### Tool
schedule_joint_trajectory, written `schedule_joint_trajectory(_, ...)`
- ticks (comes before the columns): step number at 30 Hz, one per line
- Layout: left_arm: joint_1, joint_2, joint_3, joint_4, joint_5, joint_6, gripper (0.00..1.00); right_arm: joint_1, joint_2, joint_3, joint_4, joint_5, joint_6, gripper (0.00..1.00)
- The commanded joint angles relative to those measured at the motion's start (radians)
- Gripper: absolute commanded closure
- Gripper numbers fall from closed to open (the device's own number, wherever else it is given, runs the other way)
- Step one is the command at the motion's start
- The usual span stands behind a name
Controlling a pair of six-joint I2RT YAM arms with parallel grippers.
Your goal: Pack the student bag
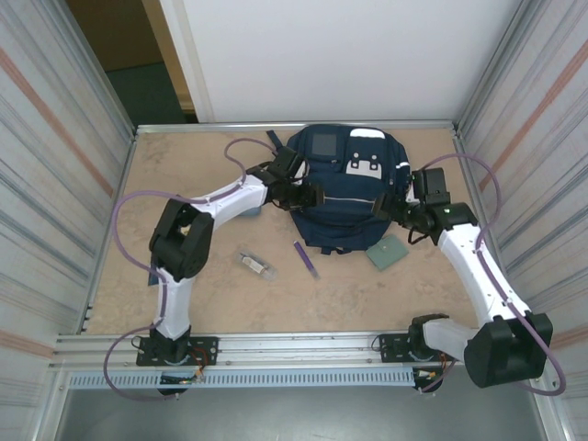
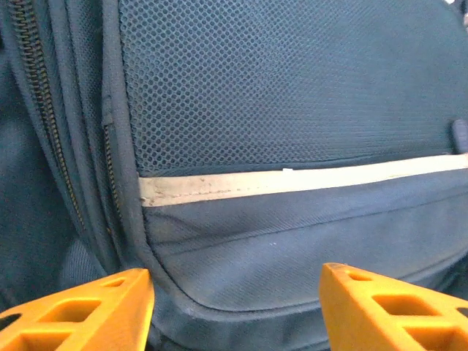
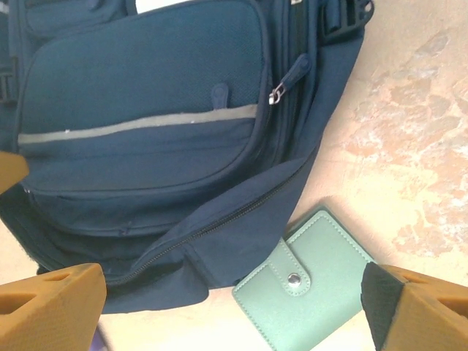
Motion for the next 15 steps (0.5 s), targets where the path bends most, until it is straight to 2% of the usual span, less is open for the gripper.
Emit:
schedule_joint_trajectory(1, 0.009, 0.072, 0.065, 0.001, 0.054, -0.011, 0.42, 0.033, 0.012, -0.031, 0.038, -0.014, -0.004, 0.10)
schedule_joint_trajectory(3, 0.013, 0.094, 0.081, -0.003, 0.039, -0.012, 0.50, 0.052, 0.026, -0.040, 0.049, -0.030, -0.004, 0.11)
schedule_joint_trajectory(6, 0.026, 0.094, 0.085, 0.018, 0.055, -0.018, 0.81, 0.080, 0.046, -0.032, 0.038, -0.024, -0.015, 0.11)
schedule_joint_trajectory(8, 0.035, 0.066, 0.082, 0.028, 0.058, -0.010, 0.96, 0.085, 0.054, -0.031, 0.038, -0.022, -0.024, 0.11)
schedule_joint_trajectory(9, 0.038, 0.042, 0.076, 0.035, 0.052, -0.005, 1.00, 0.085, 0.057, -0.028, 0.037, -0.026, -0.032, 0.11)
schedule_joint_trajectory(15, 0.057, -0.092, 0.100, 0.044, 0.075, 0.002, 1.00, 0.129, 0.068, 0.023, 0.064, -0.051, -0.167, 0.12)
